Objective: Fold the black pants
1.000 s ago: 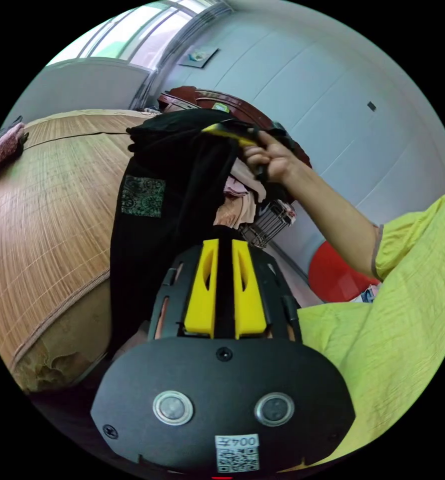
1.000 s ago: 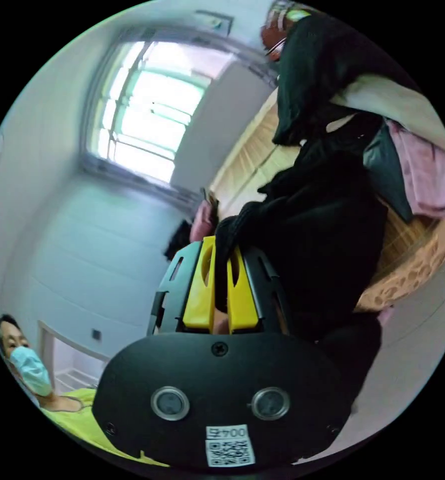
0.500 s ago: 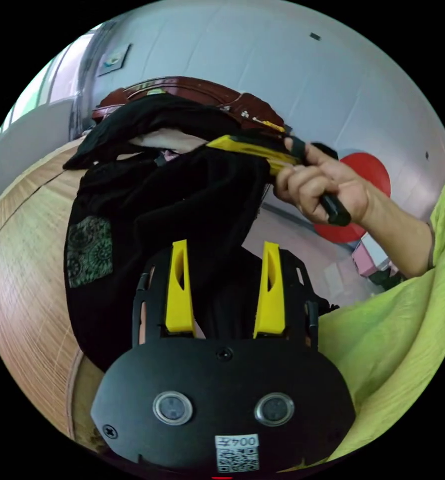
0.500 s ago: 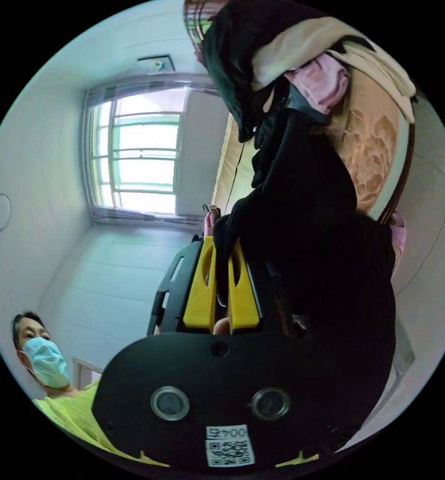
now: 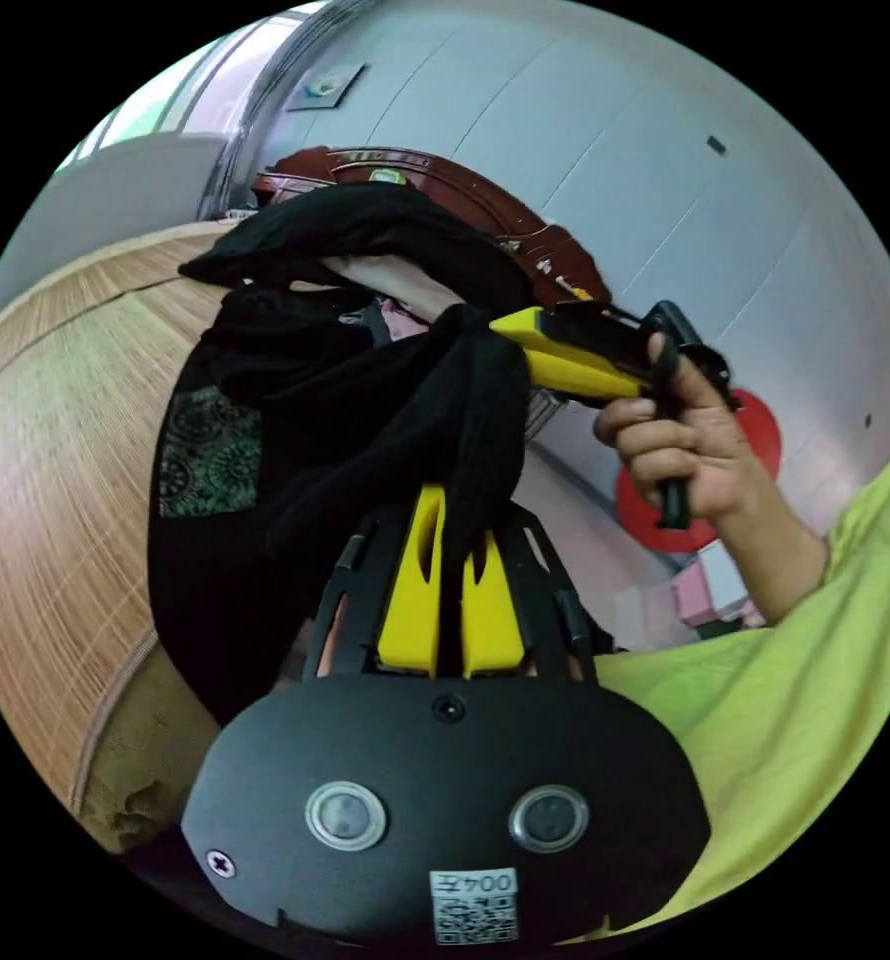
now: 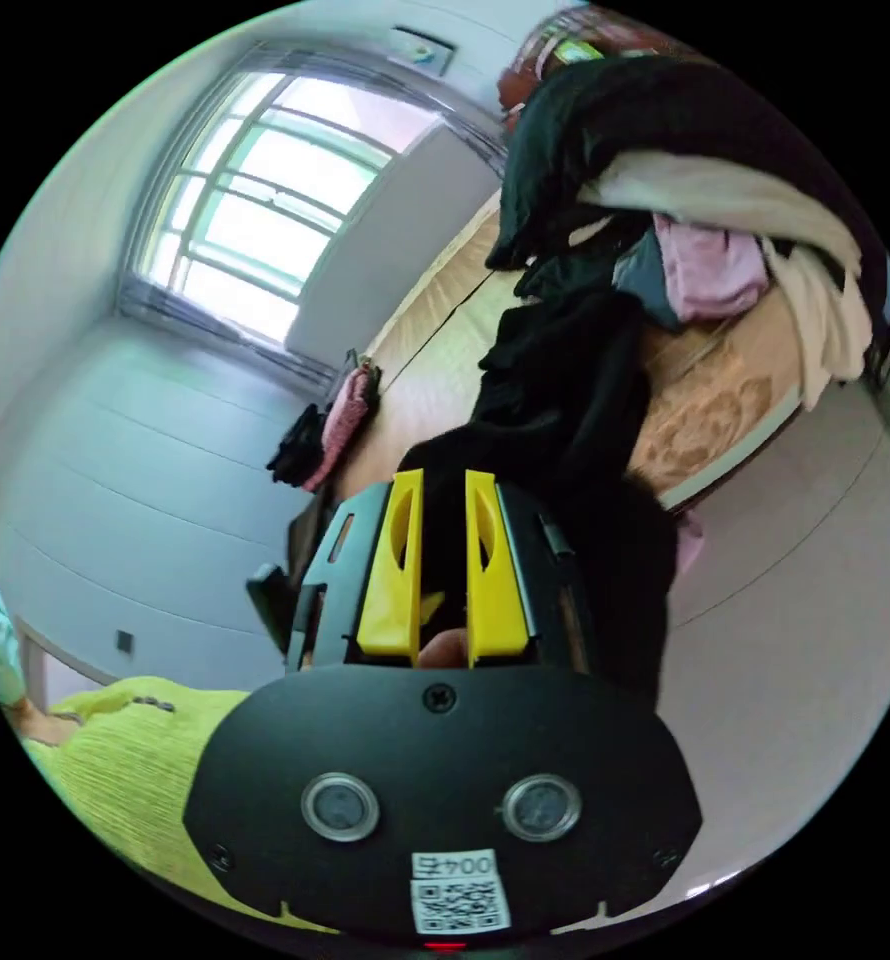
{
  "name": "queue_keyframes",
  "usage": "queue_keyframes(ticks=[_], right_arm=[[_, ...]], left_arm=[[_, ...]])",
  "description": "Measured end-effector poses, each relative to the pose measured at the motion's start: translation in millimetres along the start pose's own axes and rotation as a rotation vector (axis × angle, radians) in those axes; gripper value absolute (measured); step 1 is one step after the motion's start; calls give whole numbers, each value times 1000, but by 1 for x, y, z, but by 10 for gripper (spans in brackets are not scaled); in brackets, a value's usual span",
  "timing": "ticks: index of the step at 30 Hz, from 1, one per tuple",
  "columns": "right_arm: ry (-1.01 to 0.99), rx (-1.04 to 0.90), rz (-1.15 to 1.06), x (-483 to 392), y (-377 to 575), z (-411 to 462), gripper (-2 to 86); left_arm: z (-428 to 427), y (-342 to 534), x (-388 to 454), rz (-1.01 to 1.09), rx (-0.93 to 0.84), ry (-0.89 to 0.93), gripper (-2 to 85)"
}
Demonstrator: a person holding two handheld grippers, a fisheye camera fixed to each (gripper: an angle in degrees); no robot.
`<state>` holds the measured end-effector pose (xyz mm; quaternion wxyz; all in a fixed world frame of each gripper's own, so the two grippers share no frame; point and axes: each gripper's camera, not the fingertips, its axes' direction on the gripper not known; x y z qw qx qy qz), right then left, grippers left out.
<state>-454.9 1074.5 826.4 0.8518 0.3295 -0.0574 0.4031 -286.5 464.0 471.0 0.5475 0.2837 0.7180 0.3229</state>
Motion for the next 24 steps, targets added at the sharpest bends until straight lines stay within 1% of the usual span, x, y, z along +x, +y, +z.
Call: queue_keyframes(ticks=[1,2,4,5,6,7,8,9,11,12,14,17,19,22,24], right_arm=[[99,34,-70,-12,-10,-5,80],[188,57,-145,-27,-24,-8,88],[240,71,-260,-56,-51,-6,100],[218,19,-352,-79,-70,7,100],[202,-31,-398,-91,-80,19,100],[216,-129,-462,-110,-97,49,106],[280,-213,-528,-125,-109,85,111],[332,-253,-557,-128,-114,106,112],[553,-365,-598,-120,-128,185,118],[587,-393,-605,-116,-130,202,118],[736,-469,-660,-104,-128,263,117],[853,-590,-717,-89,-121,324,116],[950,-599,-750,-80,-124,350,114],[1089,-608,-803,-64,-140,378,79],[1058,-661,-802,-56,-155,378,44]], left_arm=[[-7,4,-6,-18,-1,81,9],[-9,5,-9,-28,-1,120,11],[-15,9,-12,-45,7,242,22],[-15,9,-11,-37,7,259,26],[-16,9,-6,-11,0,288,31],[-15,7,1,30,-18,313,35],[-15,6,4,48,-26,320,37],[-15,6,9,82,-40,324,40],[-17,7,11,108,-52,320,42],[-19,9,9,107,-52,319,43],[-25,14,1,84,-37,327,44],[-37,23,-19,16,-2,359,44],[-45,30,-32,-37,13,390,44],[-55,38,-38,-54,25,407,45],[-64,42,-39,-46,31,393,44]])
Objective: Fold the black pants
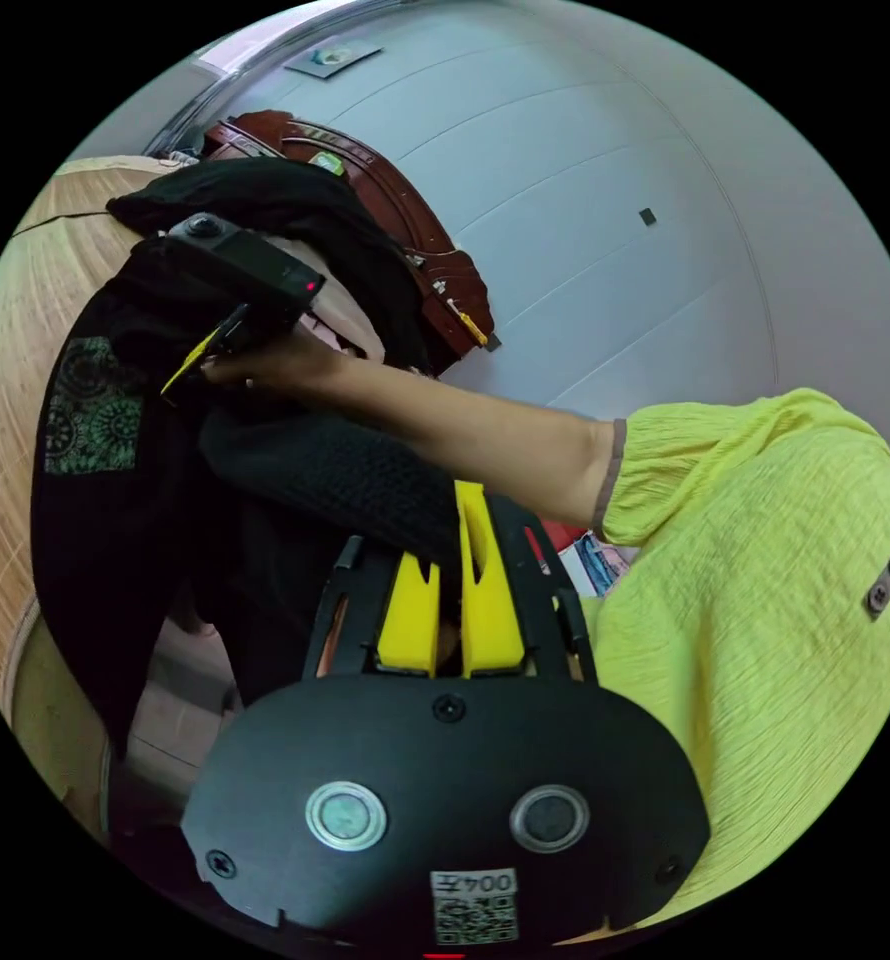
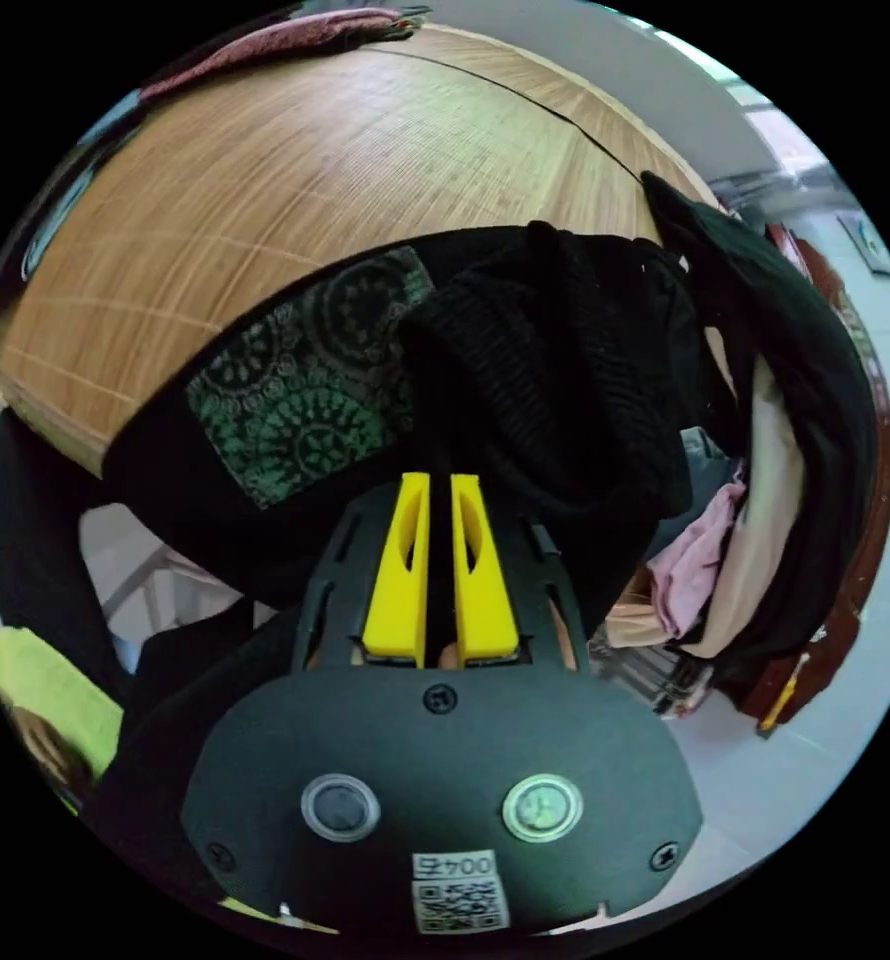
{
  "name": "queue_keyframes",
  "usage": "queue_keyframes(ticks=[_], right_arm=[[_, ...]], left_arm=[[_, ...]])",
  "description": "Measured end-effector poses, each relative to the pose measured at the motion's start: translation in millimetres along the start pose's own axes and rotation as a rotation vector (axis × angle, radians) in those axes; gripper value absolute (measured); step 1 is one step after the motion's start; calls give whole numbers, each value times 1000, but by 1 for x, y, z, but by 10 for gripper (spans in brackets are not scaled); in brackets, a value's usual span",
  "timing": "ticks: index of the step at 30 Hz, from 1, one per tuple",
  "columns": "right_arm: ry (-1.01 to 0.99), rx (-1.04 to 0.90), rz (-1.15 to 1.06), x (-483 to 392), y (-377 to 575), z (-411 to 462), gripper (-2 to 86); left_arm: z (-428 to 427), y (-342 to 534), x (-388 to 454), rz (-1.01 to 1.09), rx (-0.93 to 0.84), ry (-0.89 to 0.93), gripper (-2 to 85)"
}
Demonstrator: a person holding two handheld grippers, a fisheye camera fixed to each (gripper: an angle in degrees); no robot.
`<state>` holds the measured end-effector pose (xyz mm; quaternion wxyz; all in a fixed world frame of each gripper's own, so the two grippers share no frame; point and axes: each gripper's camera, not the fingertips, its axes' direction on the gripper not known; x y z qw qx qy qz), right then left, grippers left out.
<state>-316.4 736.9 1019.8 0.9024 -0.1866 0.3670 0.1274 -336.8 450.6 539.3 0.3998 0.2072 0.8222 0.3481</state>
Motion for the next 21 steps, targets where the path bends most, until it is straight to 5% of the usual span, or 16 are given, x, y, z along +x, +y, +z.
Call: queue_keyframes(ticks=[3,7,11,21], right_arm=[[-312,50,147,78,4,-18,28],[-971,376,559,247,57,-58,15],[-1370,781,575,343,112,-149,6],[-1042,1076,406,384,98,-470,1]], left_arm=[[-25,7,2,8,28,-72,43],[-114,8,-6,-93,186,-197,40],[-217,-5,15,-66,385,-232,31],[-456,-190,157,18,612,-737,3]])
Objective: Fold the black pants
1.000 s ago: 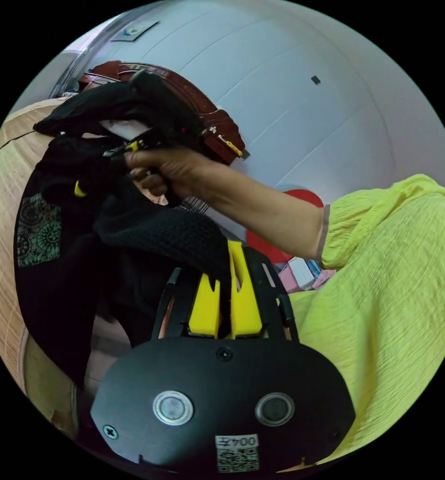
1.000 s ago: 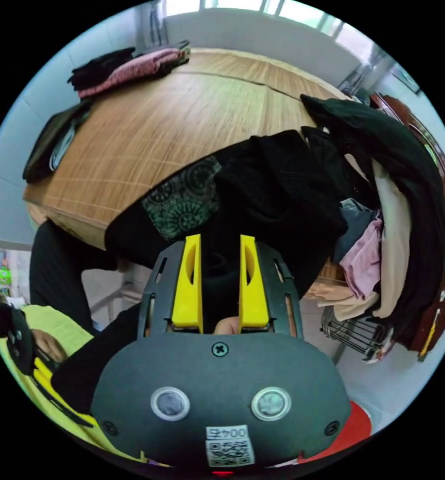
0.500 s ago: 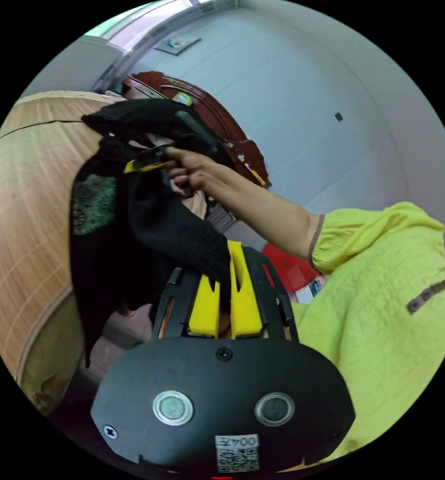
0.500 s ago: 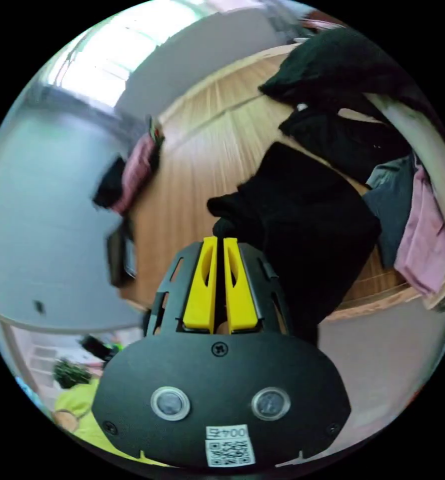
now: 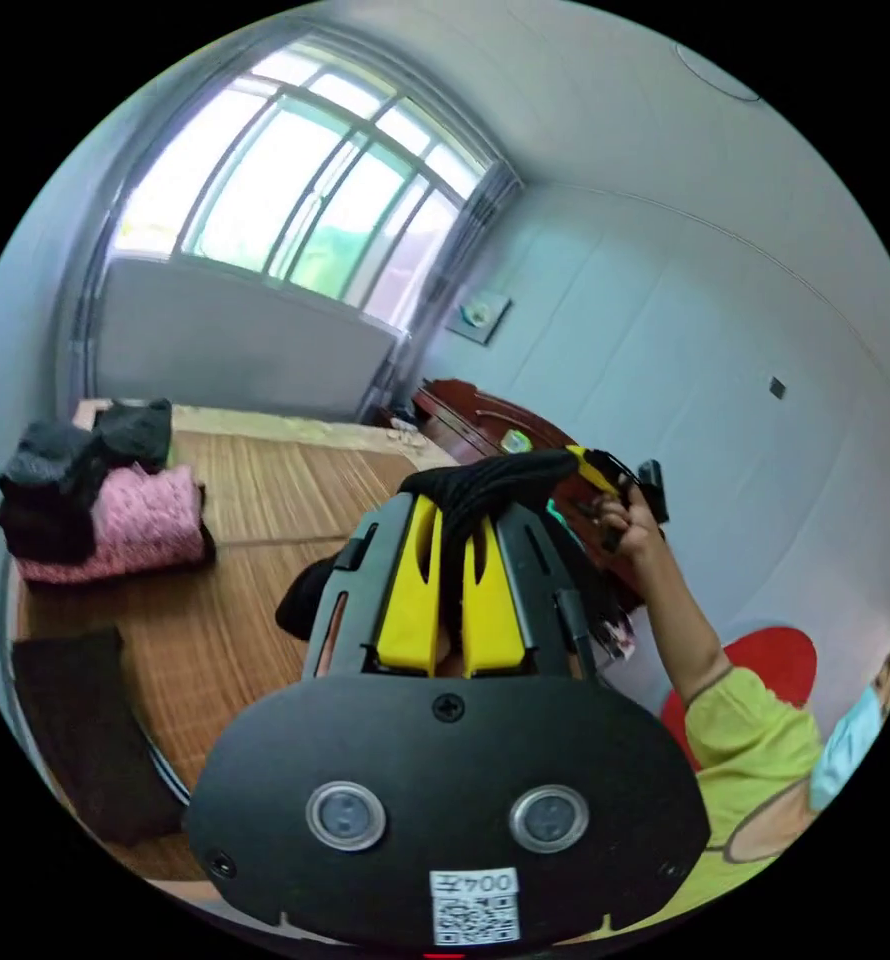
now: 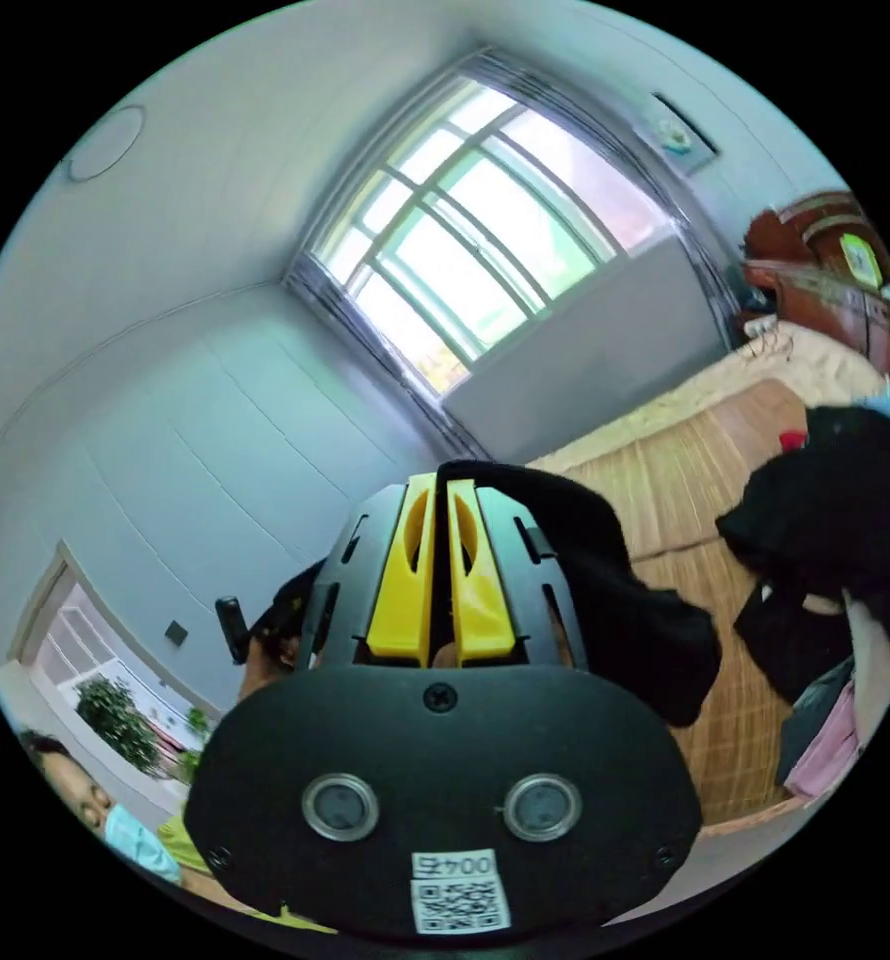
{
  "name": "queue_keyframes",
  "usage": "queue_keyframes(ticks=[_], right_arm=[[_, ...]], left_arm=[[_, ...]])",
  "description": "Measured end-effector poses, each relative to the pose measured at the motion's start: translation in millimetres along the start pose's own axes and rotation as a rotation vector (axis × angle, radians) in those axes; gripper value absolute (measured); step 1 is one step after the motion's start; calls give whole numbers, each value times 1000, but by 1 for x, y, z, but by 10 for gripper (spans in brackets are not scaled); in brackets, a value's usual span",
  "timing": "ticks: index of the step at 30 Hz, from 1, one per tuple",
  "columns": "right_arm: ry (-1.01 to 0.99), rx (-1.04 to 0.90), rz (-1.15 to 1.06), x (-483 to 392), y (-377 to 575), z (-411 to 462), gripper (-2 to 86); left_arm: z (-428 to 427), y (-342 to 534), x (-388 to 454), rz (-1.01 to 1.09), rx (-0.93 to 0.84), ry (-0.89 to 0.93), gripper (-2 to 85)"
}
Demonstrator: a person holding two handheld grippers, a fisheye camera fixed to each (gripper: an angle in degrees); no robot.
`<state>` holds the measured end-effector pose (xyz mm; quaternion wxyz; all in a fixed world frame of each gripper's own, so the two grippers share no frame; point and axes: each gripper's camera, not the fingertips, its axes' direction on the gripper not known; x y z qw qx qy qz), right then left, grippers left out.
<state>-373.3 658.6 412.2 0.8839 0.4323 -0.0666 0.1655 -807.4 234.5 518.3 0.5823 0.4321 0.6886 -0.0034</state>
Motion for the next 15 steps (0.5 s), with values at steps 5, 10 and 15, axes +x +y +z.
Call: queue_keyframes(ticks=[5,10,15], right_arm=[[-56,238,-323,-195,-65,-65,-1],[-118,404,-480,-290,-49,-113,2],[-47,292,-511,-267,46,-97,8]], left_arm=[[-102,-95,61,122,258,-110,0],[-170,-97,92,191,380,-155,-2],[-157,-3,56,119,276,-137,-2]])
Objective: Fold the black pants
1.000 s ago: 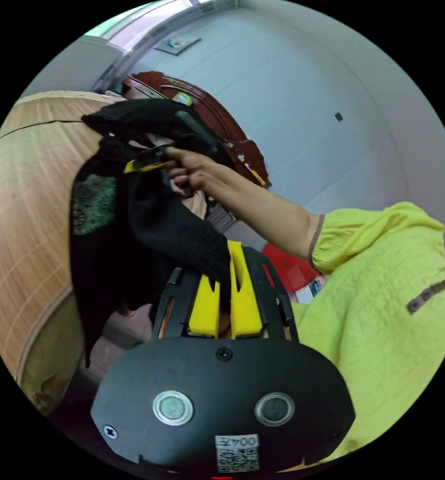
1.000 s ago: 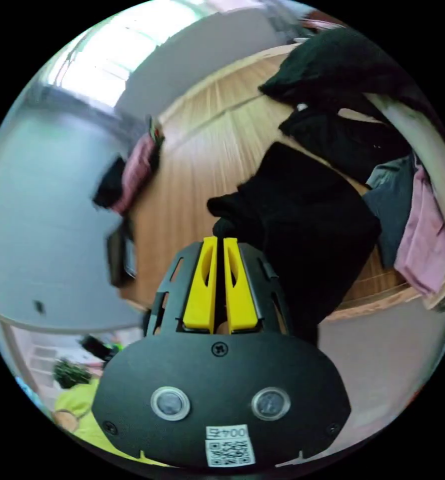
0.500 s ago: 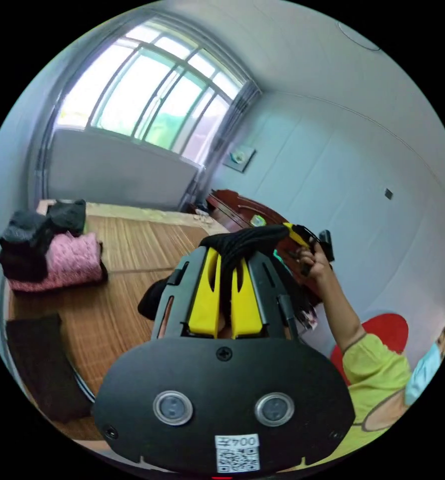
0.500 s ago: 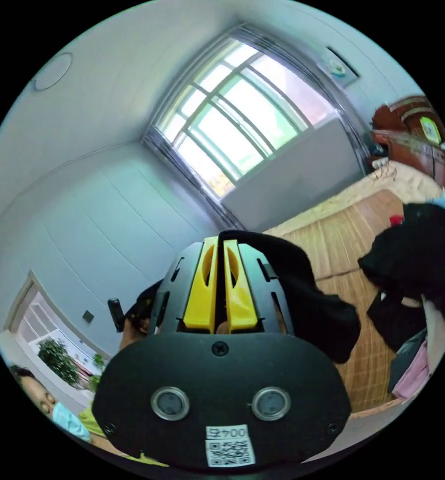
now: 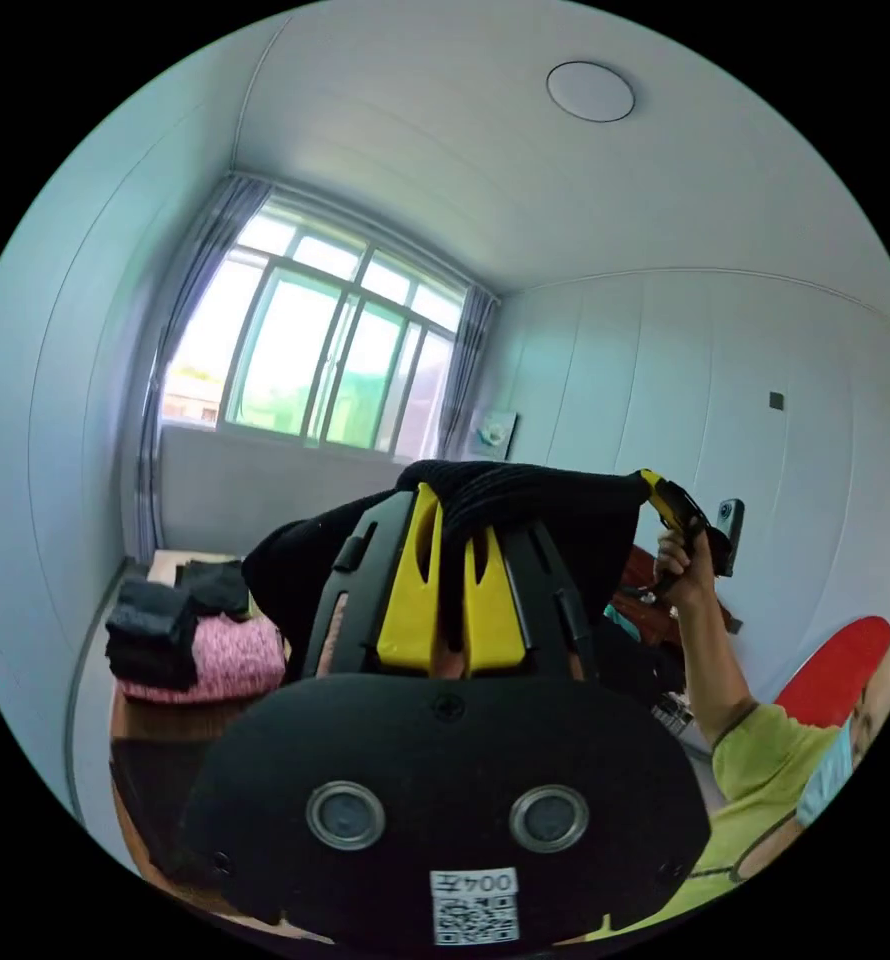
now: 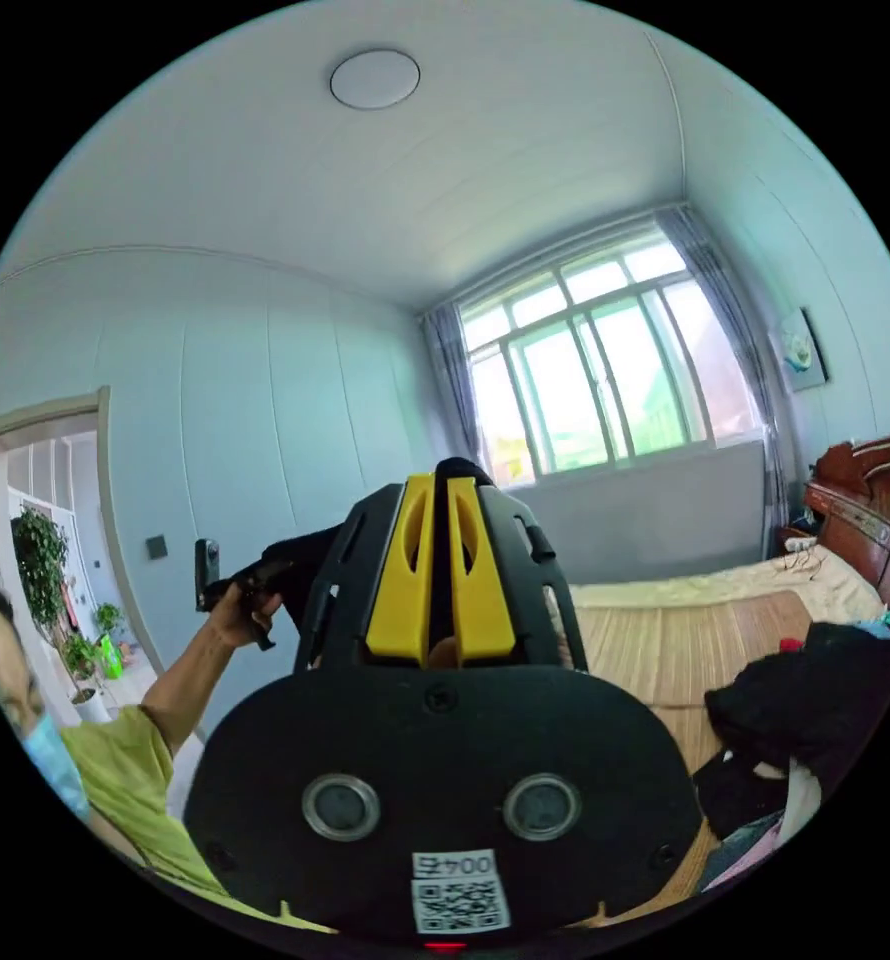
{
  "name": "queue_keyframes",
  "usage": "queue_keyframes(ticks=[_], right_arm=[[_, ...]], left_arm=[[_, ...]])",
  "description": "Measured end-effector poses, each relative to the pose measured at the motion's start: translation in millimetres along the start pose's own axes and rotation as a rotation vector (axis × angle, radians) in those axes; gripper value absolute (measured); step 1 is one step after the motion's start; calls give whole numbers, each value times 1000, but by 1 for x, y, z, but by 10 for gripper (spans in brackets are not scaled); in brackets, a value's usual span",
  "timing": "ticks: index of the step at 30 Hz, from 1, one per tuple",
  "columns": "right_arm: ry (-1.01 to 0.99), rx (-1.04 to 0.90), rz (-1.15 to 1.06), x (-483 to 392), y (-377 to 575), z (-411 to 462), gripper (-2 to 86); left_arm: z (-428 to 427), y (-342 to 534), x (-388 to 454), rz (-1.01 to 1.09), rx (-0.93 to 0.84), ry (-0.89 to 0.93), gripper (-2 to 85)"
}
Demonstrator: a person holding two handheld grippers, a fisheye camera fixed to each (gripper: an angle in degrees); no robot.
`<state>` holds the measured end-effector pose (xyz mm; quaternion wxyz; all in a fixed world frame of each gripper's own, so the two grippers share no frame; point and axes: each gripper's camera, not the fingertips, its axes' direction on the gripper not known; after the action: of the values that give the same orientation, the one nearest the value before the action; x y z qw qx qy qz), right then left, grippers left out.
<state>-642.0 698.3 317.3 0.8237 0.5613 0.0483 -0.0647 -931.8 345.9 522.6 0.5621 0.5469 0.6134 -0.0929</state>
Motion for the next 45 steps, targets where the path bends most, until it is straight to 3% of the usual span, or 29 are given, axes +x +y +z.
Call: queue_keyframes(ticks=[6,10,14,18,20,23,29,39,45], right_arm=[[-71,-480,195,50,292,26,23],[-246,-639,584,94,517,16,33],[-191,-775,730,80,639,-7,38],[157,-973,414,41,637,-6,7],[535,-1044,117,28,627,5,-2],[733,-1109,71,55,632,21,-6],[693,-1310,323,114,685,58,-7],[603,-1298,410,108,692,73,-7],[571,-1335,336,90,686,85,-7]], left_arm=[[2,215,-63,-157,-260,-66,-3],[4,373,-93,-293,-507,-151,-3],[-24,466,-102,-538,-462,-87,-3],[-52,512,-86,-569,-440,-144,-2],[-61,520,-81,-529,-447,-164,-2],[-65,526,-71,-438,-499,-222,-2],[-63,545,-67,-508,-481,-228,-3],[-57,568,-67,-621,-441,-202,-2],[-52,578,-64,-641,-434,-178,-2]])
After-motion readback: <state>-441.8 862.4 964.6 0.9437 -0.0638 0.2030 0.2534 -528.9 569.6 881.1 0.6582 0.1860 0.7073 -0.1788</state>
